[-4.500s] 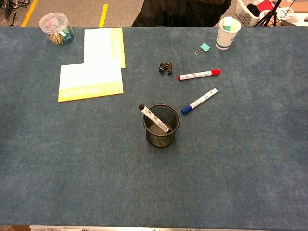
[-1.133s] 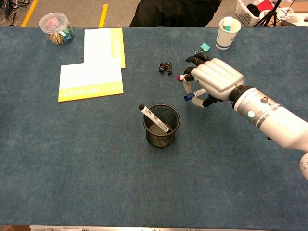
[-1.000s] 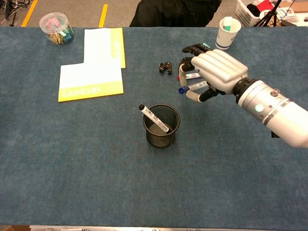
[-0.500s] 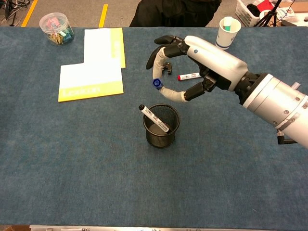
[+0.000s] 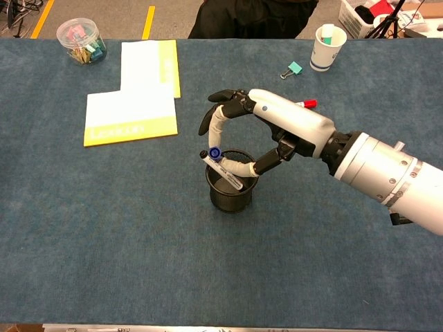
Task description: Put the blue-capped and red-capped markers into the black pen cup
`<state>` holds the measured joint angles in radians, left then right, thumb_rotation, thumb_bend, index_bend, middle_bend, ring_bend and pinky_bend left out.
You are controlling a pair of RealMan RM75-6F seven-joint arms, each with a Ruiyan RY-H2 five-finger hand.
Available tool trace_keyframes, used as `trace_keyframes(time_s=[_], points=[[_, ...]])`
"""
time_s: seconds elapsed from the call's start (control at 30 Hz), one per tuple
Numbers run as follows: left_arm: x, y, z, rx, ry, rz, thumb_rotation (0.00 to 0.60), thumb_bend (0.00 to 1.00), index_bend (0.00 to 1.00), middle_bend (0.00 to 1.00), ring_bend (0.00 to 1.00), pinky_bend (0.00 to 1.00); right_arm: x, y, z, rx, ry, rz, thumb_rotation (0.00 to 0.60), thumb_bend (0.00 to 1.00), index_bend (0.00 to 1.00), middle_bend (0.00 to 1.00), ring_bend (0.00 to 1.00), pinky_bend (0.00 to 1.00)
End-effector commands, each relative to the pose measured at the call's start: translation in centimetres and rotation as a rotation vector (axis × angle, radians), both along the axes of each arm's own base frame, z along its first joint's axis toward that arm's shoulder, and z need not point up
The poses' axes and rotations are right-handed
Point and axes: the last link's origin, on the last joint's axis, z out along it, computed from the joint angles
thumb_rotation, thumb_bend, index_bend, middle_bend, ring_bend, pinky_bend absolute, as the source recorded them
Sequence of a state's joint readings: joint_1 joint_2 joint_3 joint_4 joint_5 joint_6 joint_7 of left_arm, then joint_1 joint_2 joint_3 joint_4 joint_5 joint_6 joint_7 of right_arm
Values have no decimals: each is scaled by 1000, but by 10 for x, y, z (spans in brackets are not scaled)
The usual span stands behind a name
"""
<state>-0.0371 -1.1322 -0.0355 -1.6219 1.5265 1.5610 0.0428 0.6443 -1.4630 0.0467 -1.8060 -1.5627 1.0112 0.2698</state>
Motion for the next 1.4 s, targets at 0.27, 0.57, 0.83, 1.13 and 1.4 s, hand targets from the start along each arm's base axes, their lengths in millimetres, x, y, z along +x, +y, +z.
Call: trace_keyframes(time_s=[0.27,0.57,0.83,1.13,1.4], points=[[0,0,0,1,-1,0,600,149,182,176,174,144,-8,1,-3,-20,62,26,600,169,48,183,16,8],[-3,0,1,6,-3,4,600,149,181,176,174,144,-24,-34,29,-342,161,10,600,166,374,244,14,8],[-5,1,-1,-4,-7,4,600,150,181,176,174,144,-60,-77,37,-506,442,-68,600,246,511,281,23,8],[-5,1,-3,-13,-5,6,600,150,182,176,174,144,-82,-109,12,-490,669,-114,600,249,516,284,26,8],[-5,0,-2,-12,-5,8,600,150,182,176,174,144,-77,-127,-23,-499,782,-81,600,252,523,285,26,8]])
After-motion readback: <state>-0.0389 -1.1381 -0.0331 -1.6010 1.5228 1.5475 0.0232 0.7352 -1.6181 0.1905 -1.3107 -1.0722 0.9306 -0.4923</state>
